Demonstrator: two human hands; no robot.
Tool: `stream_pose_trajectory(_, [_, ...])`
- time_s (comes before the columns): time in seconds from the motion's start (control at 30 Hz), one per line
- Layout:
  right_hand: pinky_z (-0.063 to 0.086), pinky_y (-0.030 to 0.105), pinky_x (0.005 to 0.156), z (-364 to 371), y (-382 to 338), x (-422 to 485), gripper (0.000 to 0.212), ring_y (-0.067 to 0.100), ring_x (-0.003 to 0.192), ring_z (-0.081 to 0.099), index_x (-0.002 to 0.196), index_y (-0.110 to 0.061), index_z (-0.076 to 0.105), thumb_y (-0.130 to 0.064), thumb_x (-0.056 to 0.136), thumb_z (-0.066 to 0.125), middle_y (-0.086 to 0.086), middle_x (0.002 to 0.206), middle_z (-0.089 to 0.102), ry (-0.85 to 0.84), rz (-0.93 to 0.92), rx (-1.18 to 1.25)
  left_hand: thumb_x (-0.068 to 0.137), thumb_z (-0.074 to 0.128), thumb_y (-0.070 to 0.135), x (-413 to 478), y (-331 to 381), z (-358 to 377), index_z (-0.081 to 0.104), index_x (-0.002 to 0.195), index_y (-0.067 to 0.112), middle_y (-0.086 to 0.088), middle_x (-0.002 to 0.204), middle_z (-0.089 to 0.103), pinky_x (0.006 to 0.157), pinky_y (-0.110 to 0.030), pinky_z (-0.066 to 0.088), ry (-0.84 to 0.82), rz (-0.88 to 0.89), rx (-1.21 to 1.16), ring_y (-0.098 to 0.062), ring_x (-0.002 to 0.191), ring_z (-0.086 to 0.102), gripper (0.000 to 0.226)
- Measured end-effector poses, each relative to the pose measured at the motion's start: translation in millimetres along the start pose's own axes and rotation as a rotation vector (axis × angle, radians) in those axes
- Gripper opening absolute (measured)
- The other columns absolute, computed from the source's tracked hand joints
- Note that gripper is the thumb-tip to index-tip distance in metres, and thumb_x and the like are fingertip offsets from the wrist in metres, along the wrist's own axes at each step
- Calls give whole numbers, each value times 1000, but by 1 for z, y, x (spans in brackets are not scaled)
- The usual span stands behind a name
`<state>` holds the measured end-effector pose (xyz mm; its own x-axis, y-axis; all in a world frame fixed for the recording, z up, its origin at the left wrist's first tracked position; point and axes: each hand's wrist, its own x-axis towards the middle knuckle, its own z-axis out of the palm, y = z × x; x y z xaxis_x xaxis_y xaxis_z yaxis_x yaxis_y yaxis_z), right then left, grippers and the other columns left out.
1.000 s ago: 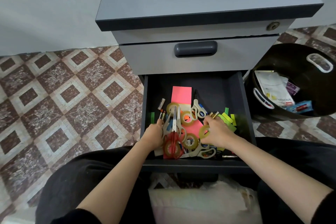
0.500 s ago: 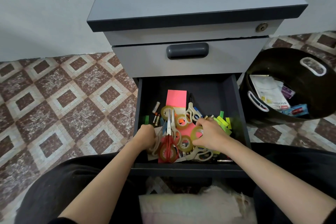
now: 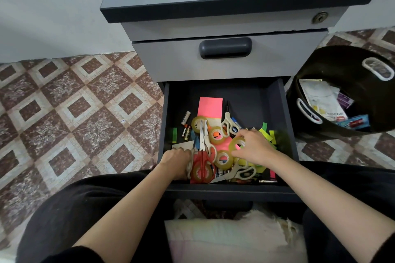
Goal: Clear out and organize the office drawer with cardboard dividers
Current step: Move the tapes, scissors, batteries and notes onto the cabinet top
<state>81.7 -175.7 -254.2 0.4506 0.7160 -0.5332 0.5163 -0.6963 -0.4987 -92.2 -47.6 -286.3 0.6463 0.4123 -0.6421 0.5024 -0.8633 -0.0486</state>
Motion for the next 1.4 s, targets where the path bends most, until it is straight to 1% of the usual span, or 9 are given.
stream_pose_trajectory(0.33, [35, 23, 82, 4, 0, 3, 66, 22, 108, 47, 135, -14, 42, -23, 77, 74, 11, 132, 38, 44, -18, 33, 83, 64, 26, 2, 6, -8, 46, 120, 2, -12, 121, 51, 88, -30, 46, 59, -48, -129, -26, 109, 54, 48])
stream_pose_trajectory(0.5, [36, 25, 89, 1, -8, -1, 65, 25, 122, 44, 135, -12, 46, -21, 77, 72, 11, 132, 44, 89, -36, 93, 79, 68, 27, -11, 2, -35, 43, 128, 9, -9, 125, 42, 95, -26, 39, 288, 17, -413, -23, 115, 43, 58])
stream_pose_trajectory(0.67, [42, 28, 78, -19, -31, -10, 41, 24, 99, 53, 106, -5, 63, -20, 70, 74, 8, 104, 52, 228, -105, 145, 71, 76, 18, -32, 5, -63, 57, 121, 18, -6, 110, 48, 87, -26, 45, 515, 63, -763, -21, 97, 53, 53])
stream_pose_trajectory(0.8, [44, 28, 78, -43, -49, -21, 36, 20, 89, 52, 101, -6, 66, -19, 68, 75, 7, 100, 52, 326, -190, 184, 73, 77, 20, -49, -1, -93, 61, 119, 23, -4, 111, 49, 88, -27, 48, 639, 98, -817, -17, 97, 53, 49])
stream_pose_trajectory(0.93, [33, 18, 63, -77, -73, -37, 26, 16, 80, 48, 90, -4, 69, -18, 70, 76, -1, 80, 47, 412, -291, 226, 73, 78, 24, -71, -14, -133, 59, 122, 24, -2, 110, 54, 88, -31, 50, 796, 75, -846, -17, 99, 55, 53])
stream_pose_trajectory(1.0, [34, 22, 65, -95, -86, -43, 28, 18, 83, 51, 92, -3, 69, -18, 70, 76, -1, 79, 50, 458, -333, 257, 71, 80, 23, -80, -18, -155, 57, 122, 18, -3, 106, 59, 85, -28, 51, 894, 67, -880, -15, 95, 58, 56])
stream_pose_trajectory(1.1, [42, 24, 80, -123, -107, -53, 46, 18, 94, 56, 112, -8, 63, -21, 70, 78, 3, 100, 57, 519, -388, 320, 70, 81, 20, -89, -23, -189, 57, 118, 11, -3, 104, 61, 84, -28, 52, 1021, 56, -936, -15, 94, 59, 55])
stream_pose_trajectory(1.27, [47, 31, 81, -167, -139, -67, 38, 20, 87, 56, 101, -4, 67, -22, 70, 80, 7, 95, 59, 588, -463, 310, 73, 78, 22, -89, -39, -239, 56, 120, 7, -5, 112, 58, 85, -23, 45, 1115, -1, -908, -13, 97, 56, 55])
stream_pose_trajectory(1.4, [48, 37, 84, -191, -153, -64, 35, 23, 89, 58, 99, -4, 68, -25, 73, 78, 9, 96, 61, 655, -463, 247, 75, 74, 21, -71, -51, -270, 56, 123, 7, -9, 118, 52, 95, -32, 44, 1074, -25, -870, -23, 107, 54, 54])
